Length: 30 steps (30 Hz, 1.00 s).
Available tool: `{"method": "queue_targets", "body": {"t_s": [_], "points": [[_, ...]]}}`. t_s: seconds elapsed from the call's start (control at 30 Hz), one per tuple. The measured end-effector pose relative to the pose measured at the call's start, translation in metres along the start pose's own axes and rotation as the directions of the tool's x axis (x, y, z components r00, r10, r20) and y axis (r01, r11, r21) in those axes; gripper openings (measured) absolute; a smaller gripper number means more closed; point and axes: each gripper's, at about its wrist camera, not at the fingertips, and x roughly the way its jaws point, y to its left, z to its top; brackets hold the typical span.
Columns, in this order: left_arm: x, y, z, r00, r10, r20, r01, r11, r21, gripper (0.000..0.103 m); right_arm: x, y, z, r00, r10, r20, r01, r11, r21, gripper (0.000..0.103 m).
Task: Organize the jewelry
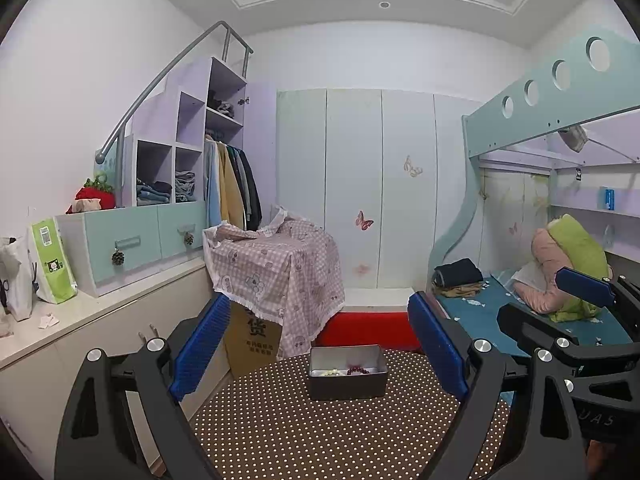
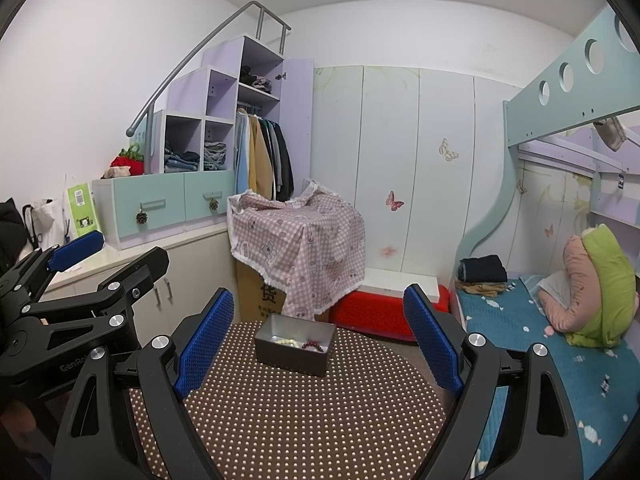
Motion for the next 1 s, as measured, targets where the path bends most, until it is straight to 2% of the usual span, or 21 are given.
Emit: {"method": "queue_targets", "body": {"t_s": [1.0], "points": [[-0.0008,0.0032,-0.0006,1.0,0.004,0.002,-0.004,1.0,0.005,0.088,0.0028,-0.0007,-0.0041,1.0,0.001,-0.003,-0.001,1.0,0.002,0.084]]}}
